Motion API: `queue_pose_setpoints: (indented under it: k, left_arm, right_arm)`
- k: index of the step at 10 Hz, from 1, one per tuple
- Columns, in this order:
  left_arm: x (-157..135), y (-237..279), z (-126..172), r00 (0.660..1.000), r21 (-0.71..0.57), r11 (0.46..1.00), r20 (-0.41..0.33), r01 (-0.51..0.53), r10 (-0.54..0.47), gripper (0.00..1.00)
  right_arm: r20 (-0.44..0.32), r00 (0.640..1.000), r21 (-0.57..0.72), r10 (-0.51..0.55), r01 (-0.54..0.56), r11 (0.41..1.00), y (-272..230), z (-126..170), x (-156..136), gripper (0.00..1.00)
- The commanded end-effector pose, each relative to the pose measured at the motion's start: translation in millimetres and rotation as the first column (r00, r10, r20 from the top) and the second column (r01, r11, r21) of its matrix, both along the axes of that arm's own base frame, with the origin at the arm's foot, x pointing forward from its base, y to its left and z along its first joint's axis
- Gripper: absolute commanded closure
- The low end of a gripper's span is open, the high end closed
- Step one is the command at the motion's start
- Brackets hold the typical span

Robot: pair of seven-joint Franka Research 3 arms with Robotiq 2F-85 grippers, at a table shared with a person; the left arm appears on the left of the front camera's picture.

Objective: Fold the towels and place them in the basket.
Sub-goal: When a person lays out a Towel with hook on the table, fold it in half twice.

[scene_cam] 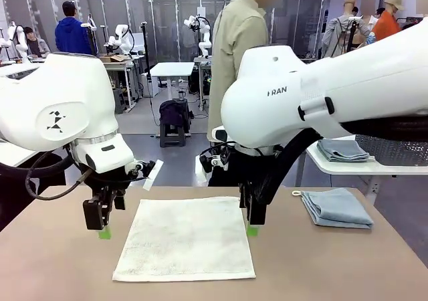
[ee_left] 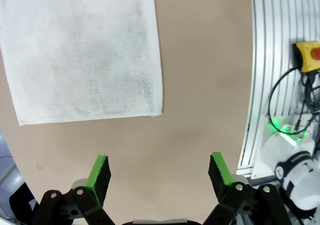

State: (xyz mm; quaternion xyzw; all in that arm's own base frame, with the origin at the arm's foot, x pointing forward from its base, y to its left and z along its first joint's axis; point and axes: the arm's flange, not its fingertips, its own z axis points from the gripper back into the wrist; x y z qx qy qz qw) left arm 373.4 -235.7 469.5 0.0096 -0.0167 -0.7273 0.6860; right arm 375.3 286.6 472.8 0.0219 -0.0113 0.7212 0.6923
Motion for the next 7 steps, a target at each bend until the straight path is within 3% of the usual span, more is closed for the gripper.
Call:
queue_pose_setpoints:
  k: [1, 2, 3, 7]
  left_arm:
    - [3.2, -2.4, 0.6, 0.999, -0.009, 0.999, 0.012, -0.038, 0.038, 0.00]
    - [5.7, -3.8, 0.0, 0.998, -0.013, 0.999, 0.028, -0.052, 0.052, 0.00]
    - [0.7, 0.6, 0.2, 1.000, -0.002, 1.000, 0.001, -0.016, 0.016, 0.00]
    - [0.7, 0.6, 0.2, 1.000, -0.002, 1.000, 0.001, -0.016, 0.016, 0.00]
  right_arm:
    - [0.053, 0.998, -0.020, -0.018, 0.019, 1.000, -0.6, -6.0, -6.3, 0.00]
    - [0.059, 0.998, -0.033, -0.009, 0.011, 0.999, 0.0, -6.1, -6.7, 0.00]
    - [0.017, 1.000, -0.005, 0.008, -0.008, 1.000, 1.4, -0.5, -1.0, 0.00]
    - [0.017, 1.000, -0.005, 0.008, -0.008, 1.000, 1.4, -0.5, -1.0, 0.00]
